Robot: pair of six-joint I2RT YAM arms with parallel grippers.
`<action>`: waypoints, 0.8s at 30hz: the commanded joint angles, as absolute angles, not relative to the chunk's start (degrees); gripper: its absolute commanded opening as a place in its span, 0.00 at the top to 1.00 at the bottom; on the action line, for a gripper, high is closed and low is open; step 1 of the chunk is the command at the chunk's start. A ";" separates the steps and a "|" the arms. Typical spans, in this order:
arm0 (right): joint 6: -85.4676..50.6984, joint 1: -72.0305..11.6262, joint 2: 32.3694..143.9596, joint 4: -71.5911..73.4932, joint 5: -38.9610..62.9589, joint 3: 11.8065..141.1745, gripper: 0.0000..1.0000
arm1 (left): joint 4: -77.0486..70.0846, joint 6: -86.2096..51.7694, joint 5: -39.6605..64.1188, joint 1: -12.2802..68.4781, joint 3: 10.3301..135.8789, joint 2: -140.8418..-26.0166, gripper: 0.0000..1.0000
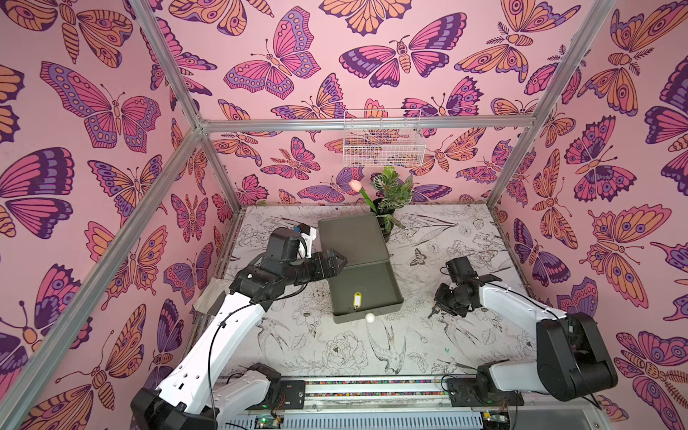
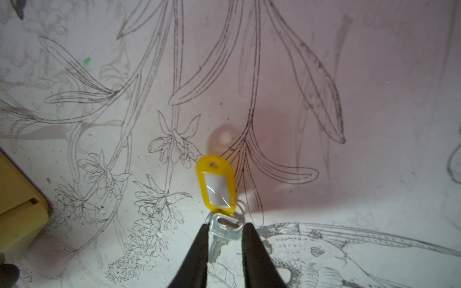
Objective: Take the keys out of the drawer
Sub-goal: Place the key at the center of the board.
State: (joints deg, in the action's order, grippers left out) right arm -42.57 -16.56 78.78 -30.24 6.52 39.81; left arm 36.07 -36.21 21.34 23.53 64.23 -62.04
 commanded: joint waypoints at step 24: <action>-37.75 -53.58 89.43 -77.18 4.00 104.99 0.33 | 36.08 -27.83 12.69 21.36 53.58 -46.82 0.00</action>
State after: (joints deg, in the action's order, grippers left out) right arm -36.27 -50.74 87.61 -72.18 5.34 101.86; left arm 35.90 -29.36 15.75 21.65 55.55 -49.93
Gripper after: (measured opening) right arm 0.669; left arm 0.997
